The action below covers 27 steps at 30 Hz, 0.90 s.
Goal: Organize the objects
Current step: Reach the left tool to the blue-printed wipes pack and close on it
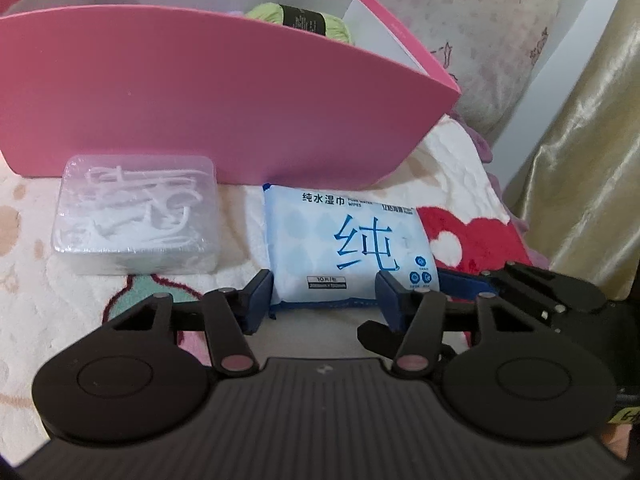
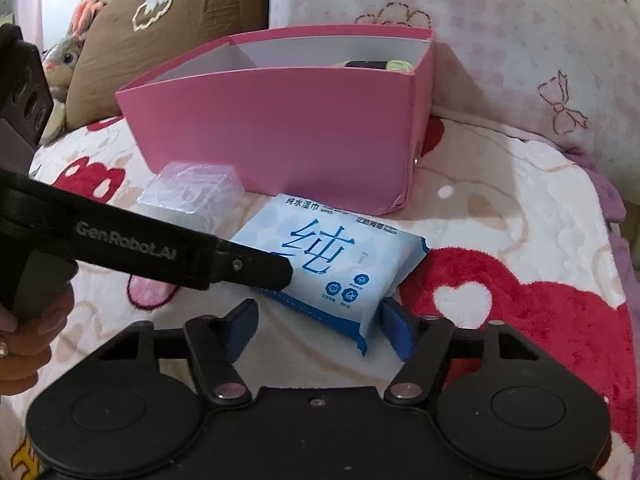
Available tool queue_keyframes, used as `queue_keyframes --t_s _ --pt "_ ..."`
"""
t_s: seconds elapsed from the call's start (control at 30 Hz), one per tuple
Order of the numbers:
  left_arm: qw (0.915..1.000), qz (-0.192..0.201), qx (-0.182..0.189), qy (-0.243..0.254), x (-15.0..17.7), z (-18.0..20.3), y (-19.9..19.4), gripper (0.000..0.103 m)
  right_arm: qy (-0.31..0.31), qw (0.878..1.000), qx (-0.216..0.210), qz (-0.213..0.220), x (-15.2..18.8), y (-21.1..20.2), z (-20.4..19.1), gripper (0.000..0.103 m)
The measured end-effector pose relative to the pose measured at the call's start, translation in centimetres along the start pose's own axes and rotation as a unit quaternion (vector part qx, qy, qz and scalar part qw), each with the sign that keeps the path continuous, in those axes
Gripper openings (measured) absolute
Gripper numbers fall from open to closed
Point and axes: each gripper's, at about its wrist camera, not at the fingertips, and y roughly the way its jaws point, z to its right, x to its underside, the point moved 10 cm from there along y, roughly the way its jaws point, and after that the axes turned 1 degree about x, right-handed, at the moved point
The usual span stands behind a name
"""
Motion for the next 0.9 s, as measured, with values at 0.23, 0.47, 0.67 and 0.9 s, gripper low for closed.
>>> queue_keyframes --t_s 0.23,0.47,0.67,0.9 --pt "0.9971 -0.063 0.030 -0.031 2.0 0.8 -1.4 0.054 -0.010 1.000 -0.006 -0.015 0.9 -1.7 -0.8 0.072" --pt "0.9945 -0.066 0.028 -0.077 1.9 -0.4 -1.9 0.065 0.042 0.998 -0.034 -0.037 2.0 -3.2 0.0 0.076" --pt "0.9943 -0.038 0.032 -0.094 1.7 -1.2 -1.5 0.049 0.160 0.985 -0.059 -0.002 0.4 -4.1 1.1 0.076" --pt "0.9926 -0.045 0.038 -0.106 2.0 -1.8 -0.8 0.029 0.185 0.982 0.009 -0.038 2.2 -1.5 2.2 0.058"
